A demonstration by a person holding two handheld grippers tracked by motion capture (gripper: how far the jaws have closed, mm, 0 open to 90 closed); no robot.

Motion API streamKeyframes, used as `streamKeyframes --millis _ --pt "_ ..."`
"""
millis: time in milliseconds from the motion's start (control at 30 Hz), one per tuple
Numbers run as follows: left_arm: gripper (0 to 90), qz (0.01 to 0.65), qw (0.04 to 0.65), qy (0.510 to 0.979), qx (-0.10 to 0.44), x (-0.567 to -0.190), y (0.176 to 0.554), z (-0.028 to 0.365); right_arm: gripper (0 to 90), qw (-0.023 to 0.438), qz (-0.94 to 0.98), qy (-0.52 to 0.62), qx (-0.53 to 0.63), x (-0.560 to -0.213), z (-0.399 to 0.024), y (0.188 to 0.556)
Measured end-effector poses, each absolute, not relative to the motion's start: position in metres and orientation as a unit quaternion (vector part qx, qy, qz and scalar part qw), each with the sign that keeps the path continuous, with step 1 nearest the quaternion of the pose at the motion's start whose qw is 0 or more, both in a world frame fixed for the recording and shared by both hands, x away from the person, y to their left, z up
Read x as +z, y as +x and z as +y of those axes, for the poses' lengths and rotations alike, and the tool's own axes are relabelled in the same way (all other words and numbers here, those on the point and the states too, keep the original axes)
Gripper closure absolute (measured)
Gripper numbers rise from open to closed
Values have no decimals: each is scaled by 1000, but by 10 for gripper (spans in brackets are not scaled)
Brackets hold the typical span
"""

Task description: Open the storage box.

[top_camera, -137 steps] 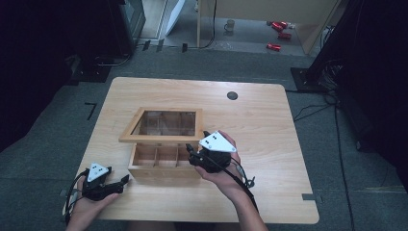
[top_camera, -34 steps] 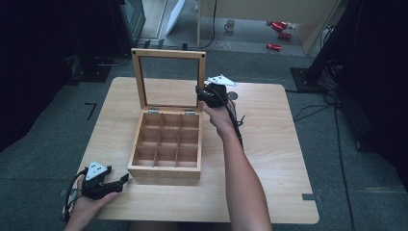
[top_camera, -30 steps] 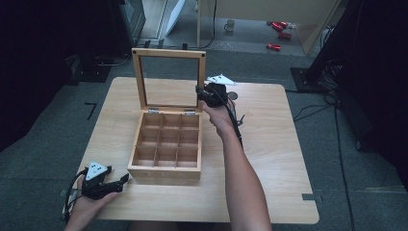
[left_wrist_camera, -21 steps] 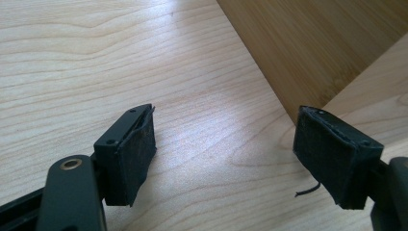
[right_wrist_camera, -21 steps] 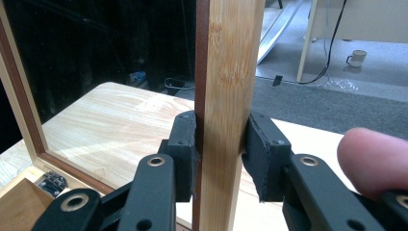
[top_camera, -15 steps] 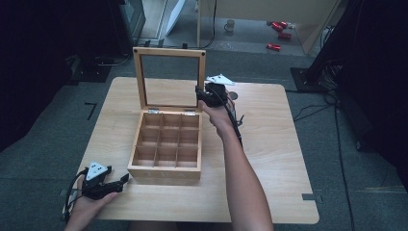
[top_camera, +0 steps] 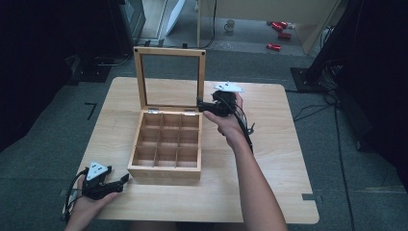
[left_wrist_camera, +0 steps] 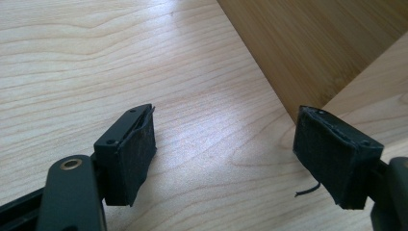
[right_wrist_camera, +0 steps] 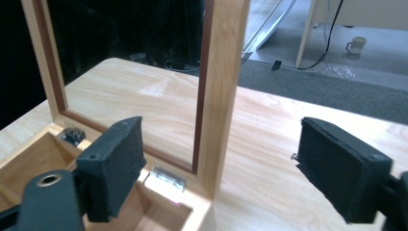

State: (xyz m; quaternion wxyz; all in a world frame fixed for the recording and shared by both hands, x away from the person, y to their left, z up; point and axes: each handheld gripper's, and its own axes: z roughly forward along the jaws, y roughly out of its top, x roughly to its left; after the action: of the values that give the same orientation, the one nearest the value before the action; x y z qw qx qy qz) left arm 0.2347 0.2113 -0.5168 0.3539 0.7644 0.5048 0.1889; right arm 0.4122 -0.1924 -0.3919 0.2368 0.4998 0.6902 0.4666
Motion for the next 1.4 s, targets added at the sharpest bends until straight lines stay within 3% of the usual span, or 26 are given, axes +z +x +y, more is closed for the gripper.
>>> streamKeyframes --millis 1400 --pt "235 503 349 766 194 -517 234 210 138 242 678 549 424 -451 -312 306"
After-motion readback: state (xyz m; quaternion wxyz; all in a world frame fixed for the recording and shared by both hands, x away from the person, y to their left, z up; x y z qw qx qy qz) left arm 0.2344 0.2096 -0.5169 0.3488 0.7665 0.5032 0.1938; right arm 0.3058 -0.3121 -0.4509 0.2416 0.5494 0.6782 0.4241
